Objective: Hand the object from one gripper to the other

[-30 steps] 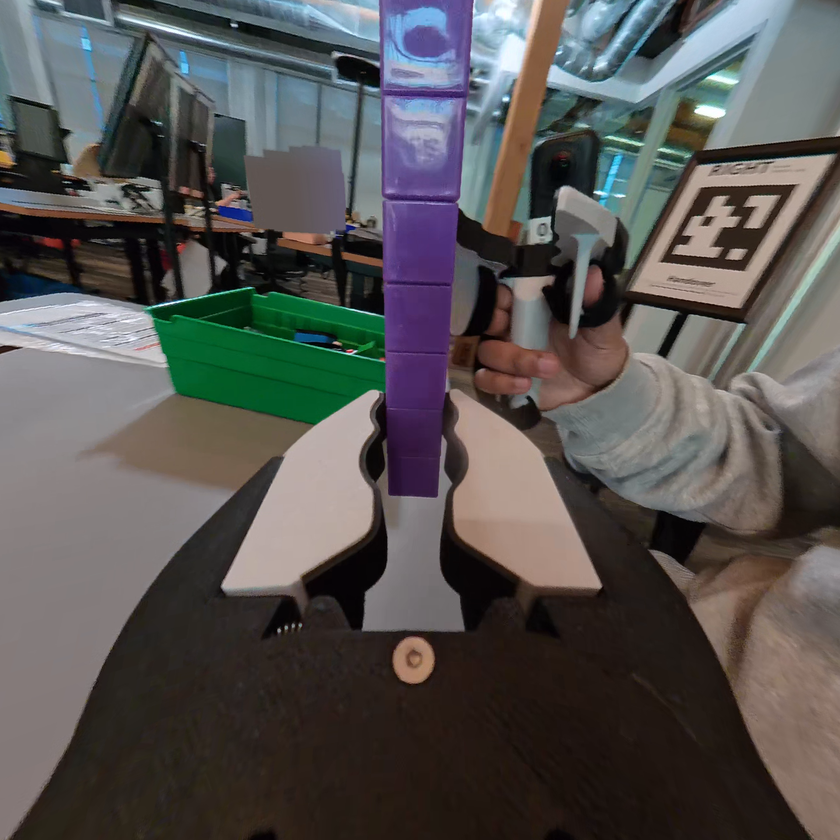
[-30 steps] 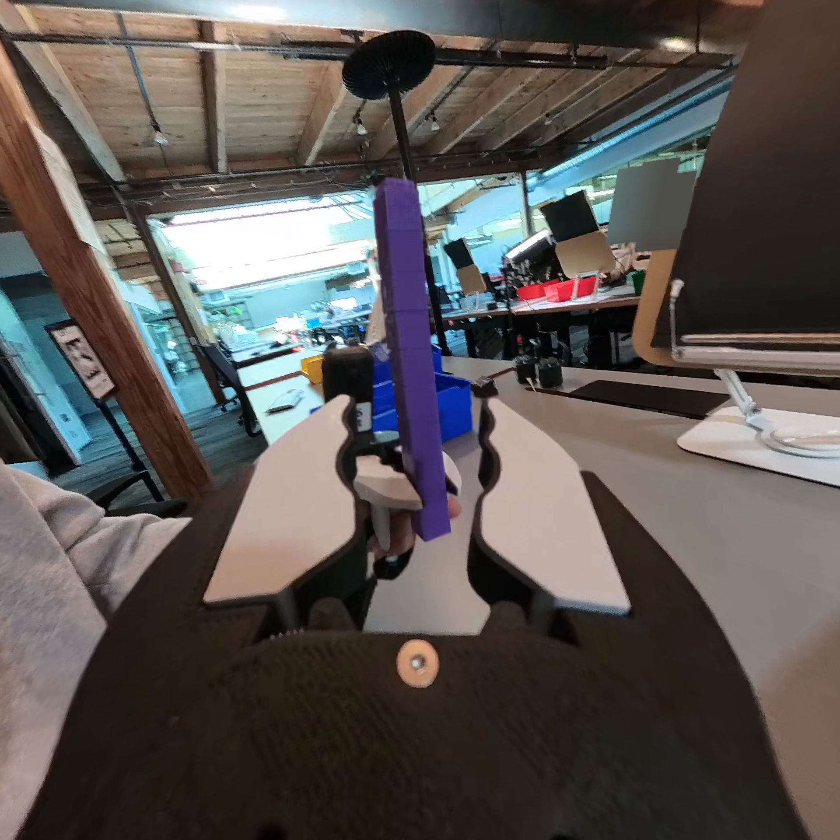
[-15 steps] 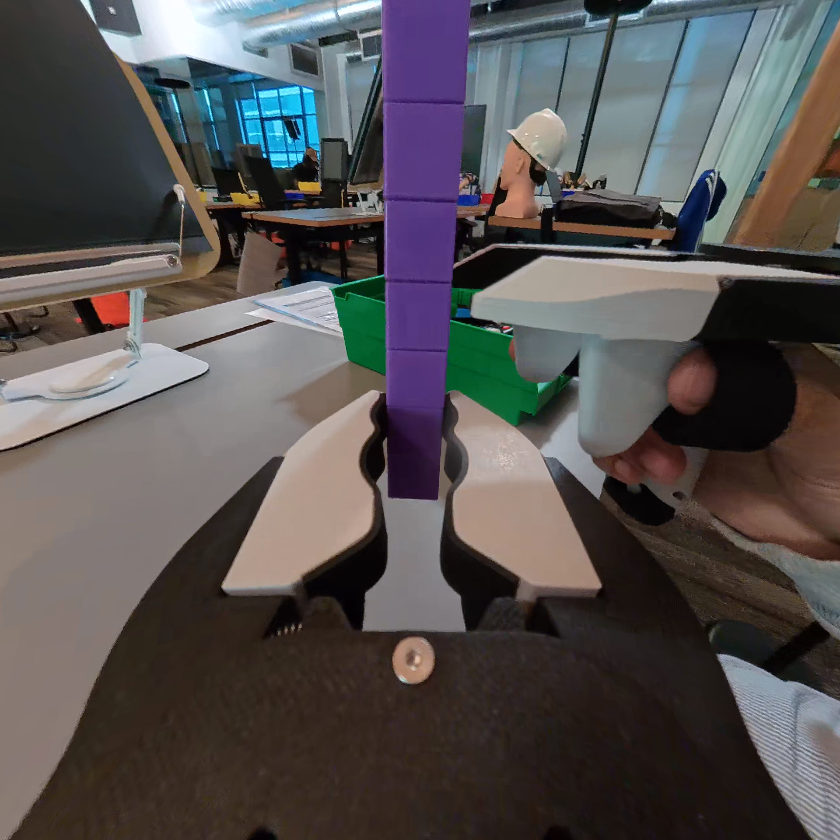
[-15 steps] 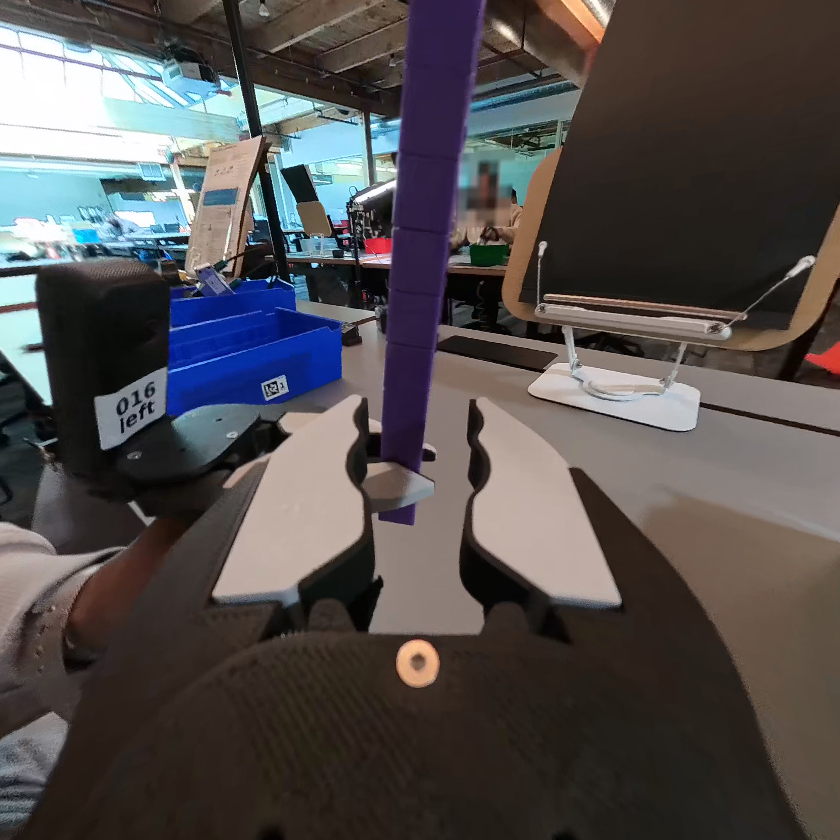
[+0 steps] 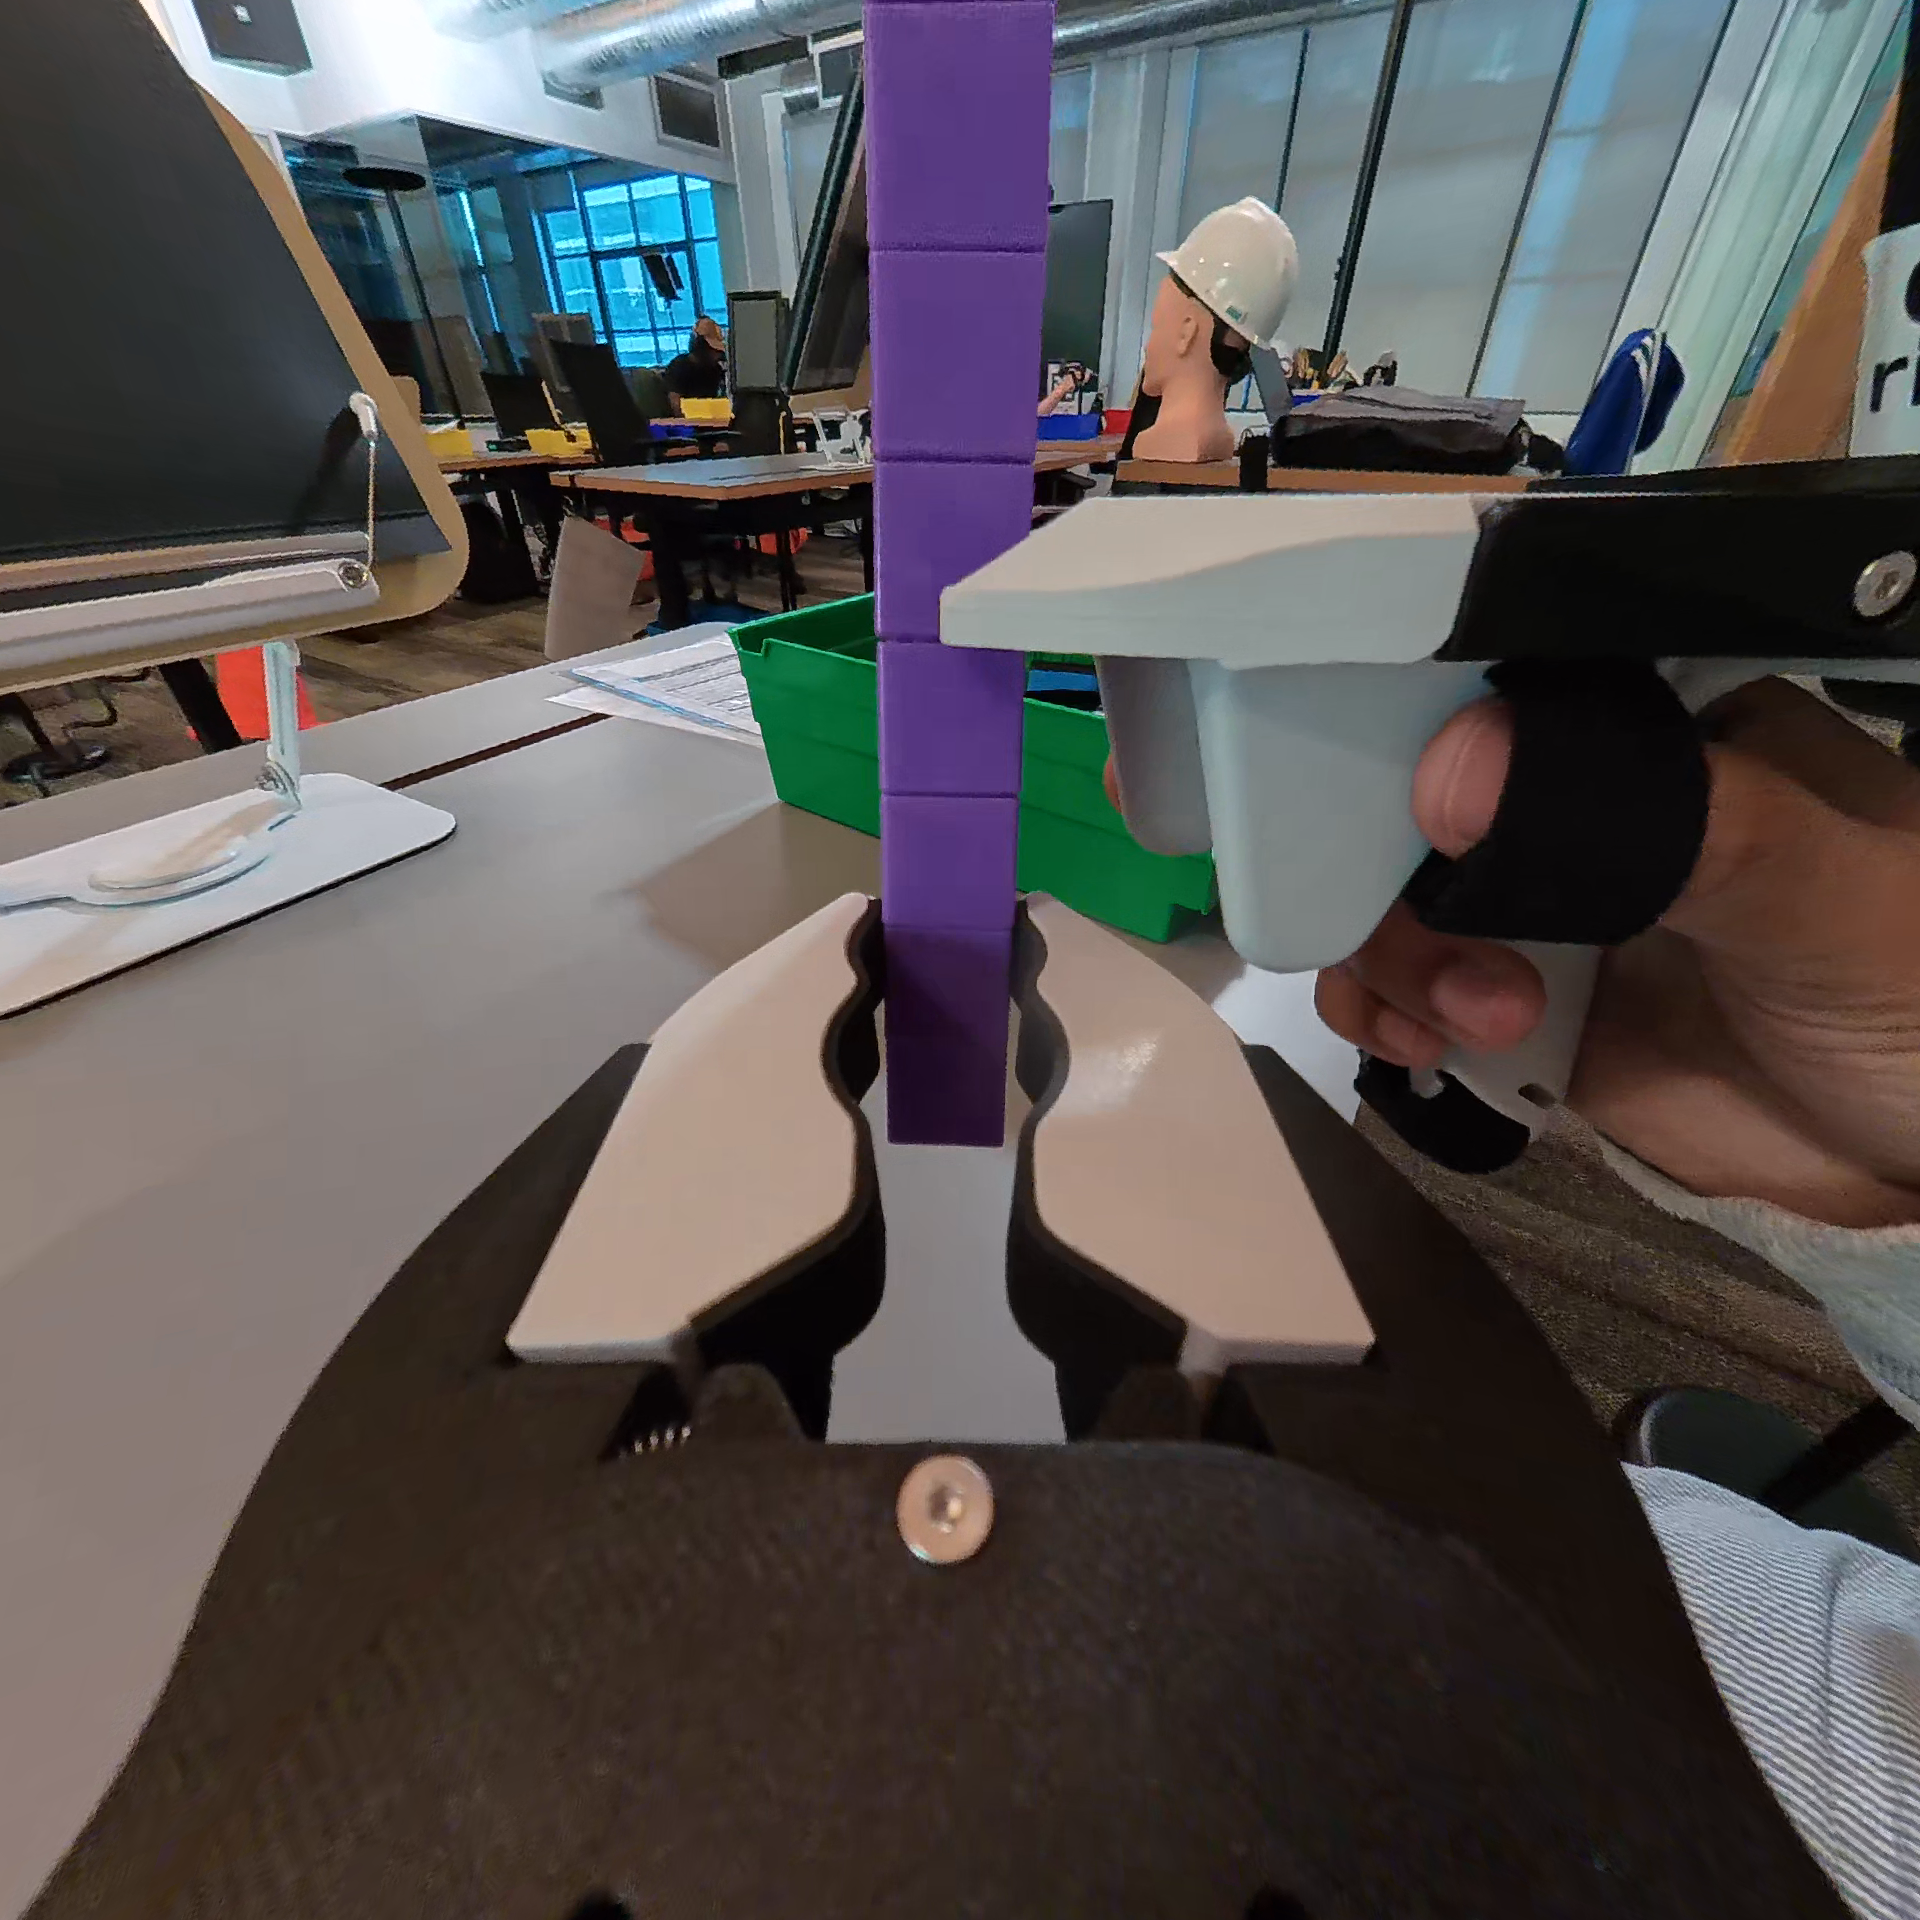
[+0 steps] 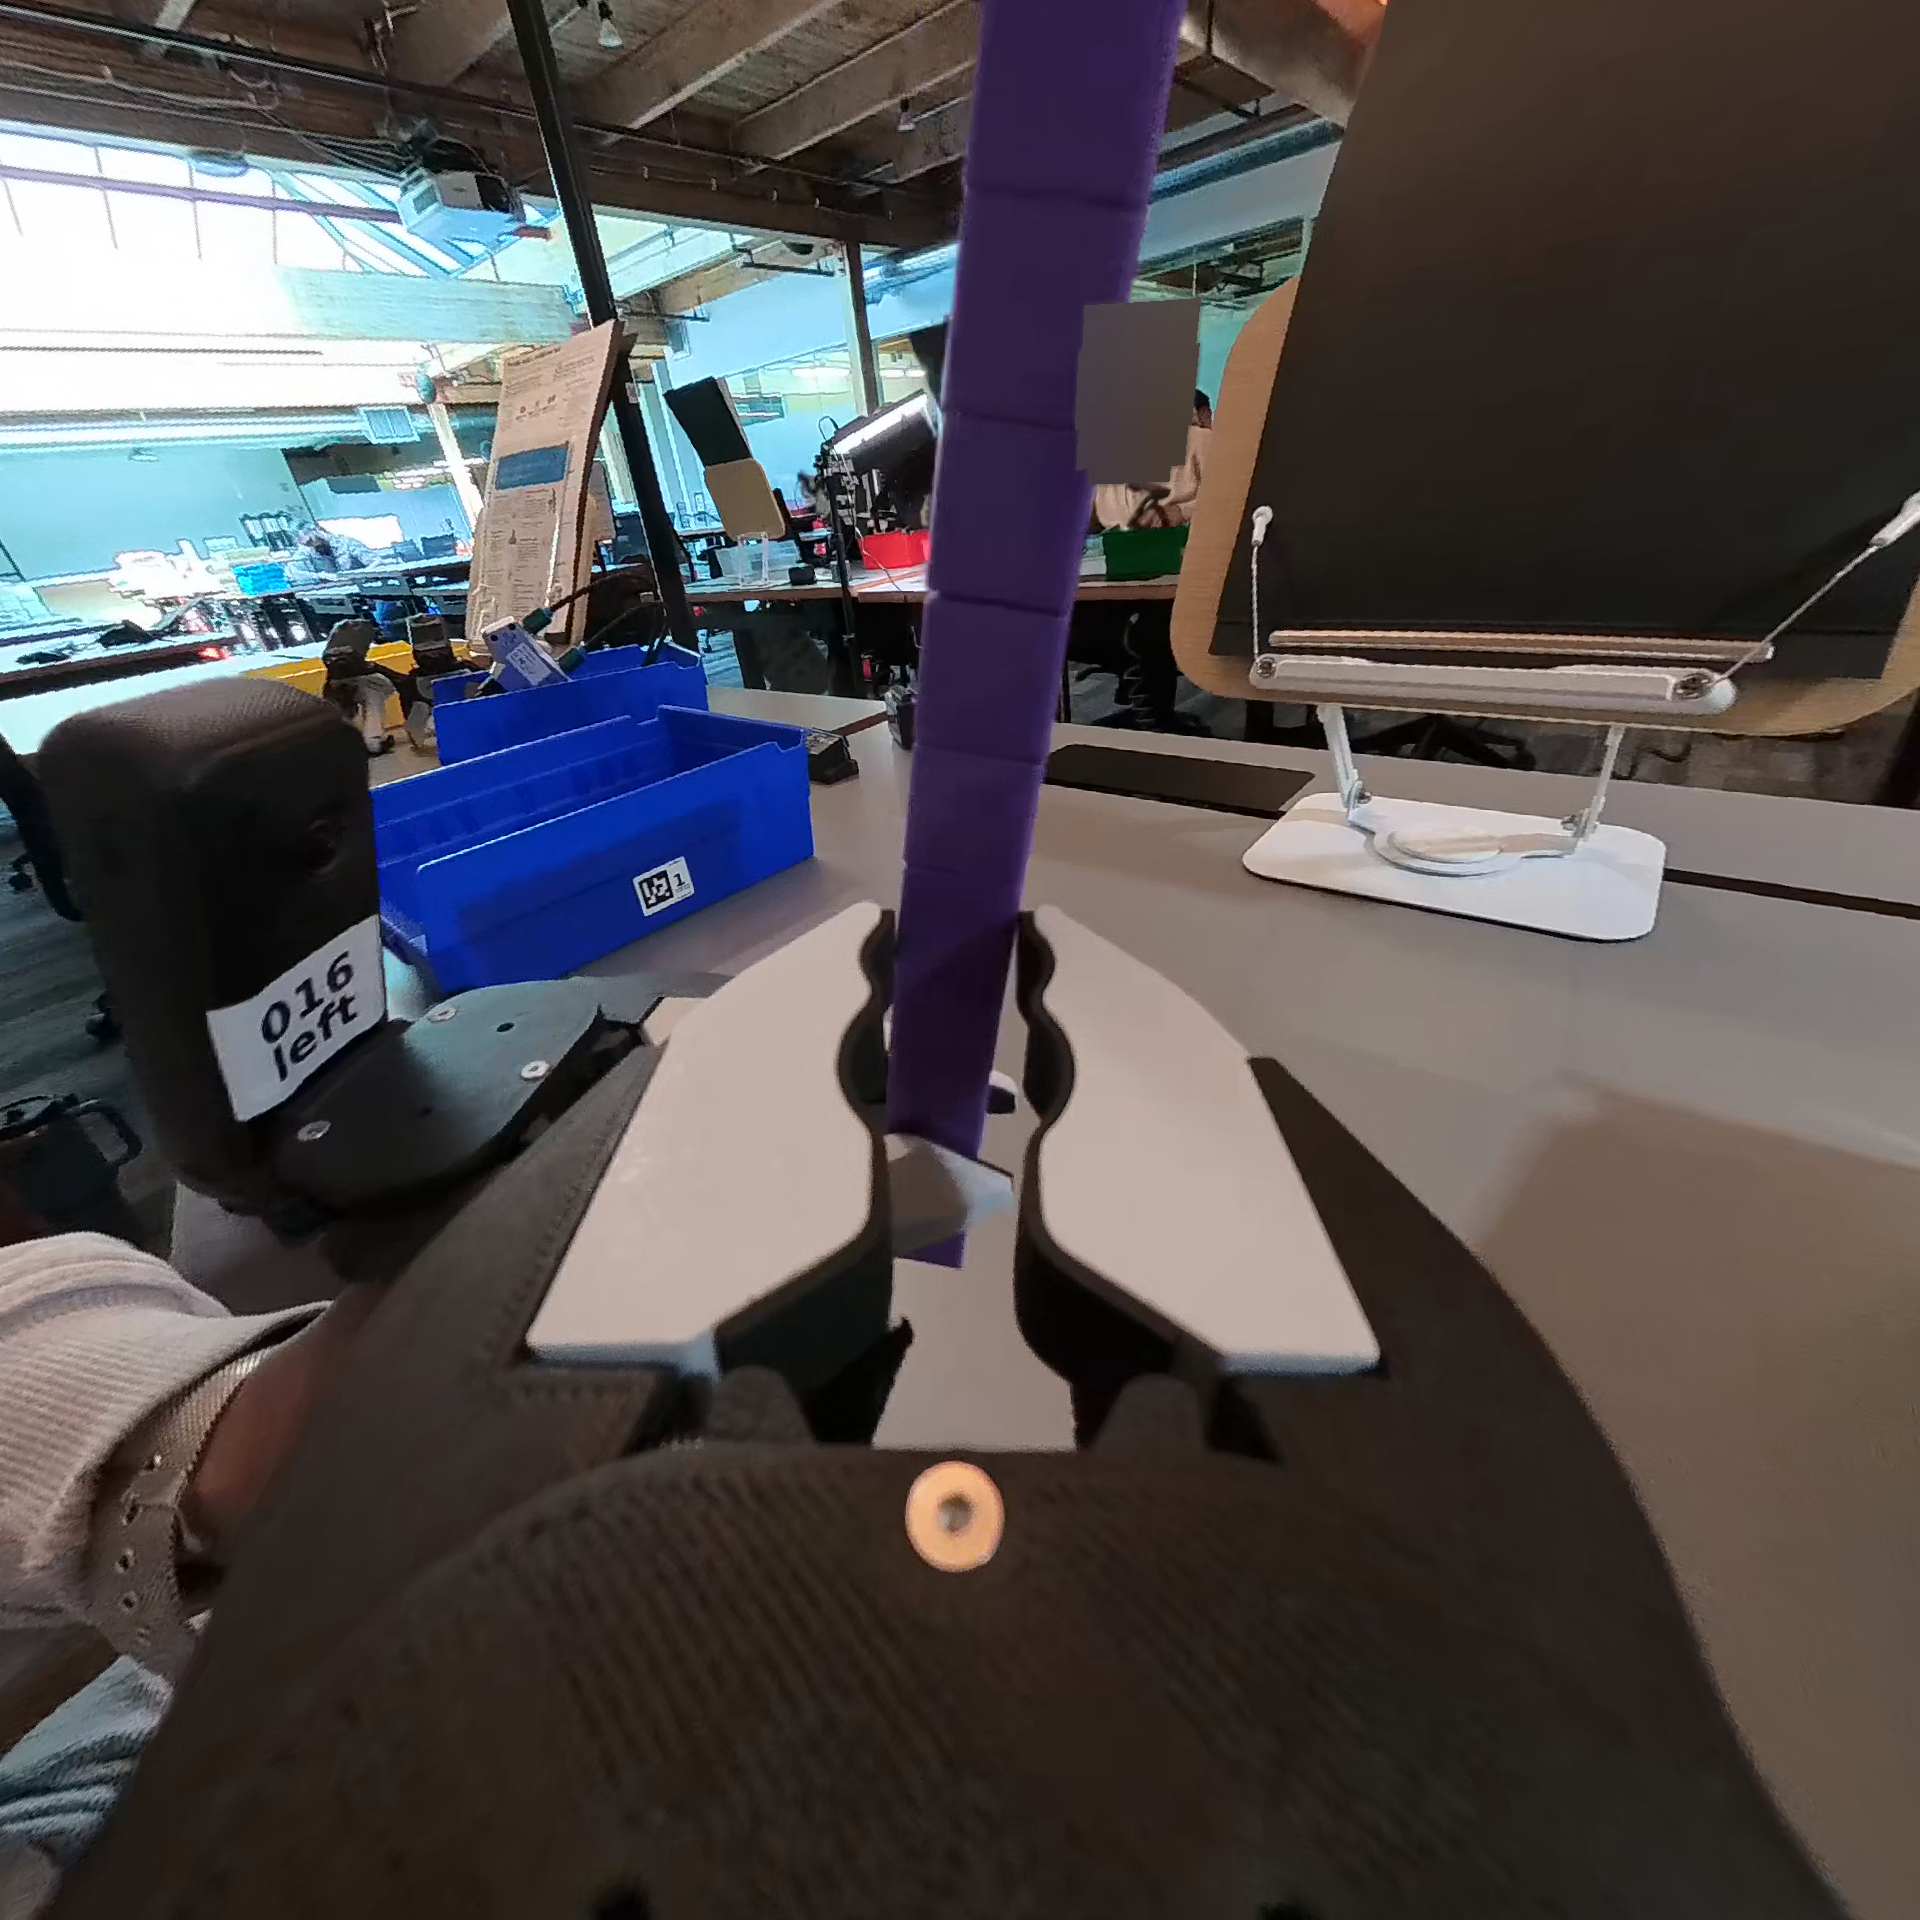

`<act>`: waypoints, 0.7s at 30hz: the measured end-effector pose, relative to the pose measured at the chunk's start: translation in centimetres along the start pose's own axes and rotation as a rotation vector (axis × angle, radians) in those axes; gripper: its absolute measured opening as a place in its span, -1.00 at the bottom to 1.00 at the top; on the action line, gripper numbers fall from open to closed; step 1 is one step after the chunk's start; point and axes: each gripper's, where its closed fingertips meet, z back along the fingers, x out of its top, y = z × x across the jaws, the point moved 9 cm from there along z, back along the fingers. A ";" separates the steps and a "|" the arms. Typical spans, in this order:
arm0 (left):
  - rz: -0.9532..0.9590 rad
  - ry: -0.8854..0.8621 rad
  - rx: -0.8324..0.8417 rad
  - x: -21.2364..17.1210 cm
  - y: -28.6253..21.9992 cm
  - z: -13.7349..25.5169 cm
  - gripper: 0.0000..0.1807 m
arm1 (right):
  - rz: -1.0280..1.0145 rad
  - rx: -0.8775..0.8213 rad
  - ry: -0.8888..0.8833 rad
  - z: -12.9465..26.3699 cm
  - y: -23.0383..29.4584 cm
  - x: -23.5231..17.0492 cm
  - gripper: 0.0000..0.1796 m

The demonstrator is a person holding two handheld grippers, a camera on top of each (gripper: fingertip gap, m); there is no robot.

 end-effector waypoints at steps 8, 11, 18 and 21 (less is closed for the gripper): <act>0.117 -0.014 -0.069 0.1 0.4 -0.2 -0.50 | -0.010 0.004 0.013 0.4 -1.1 0.4 -0.76; 0.188 -0.030 -0.086 0.2 1.0 -0.1 -0.37 | -0.022 -0.025 0.007 1.3 -3.0 2.0 -0.76; 0.239 -0.016 -0.098 -0.2 2.1 -0.2 -0.37 | -0.037 -0.289 0.180 6.7 -13.9 6.5 -0.76; 0.257 -0.005 -0.105 -0.5 2.3 -0.3 -0.40 | -0.090 -0.443 0.381 8.8 -19.7 5.9 -0.75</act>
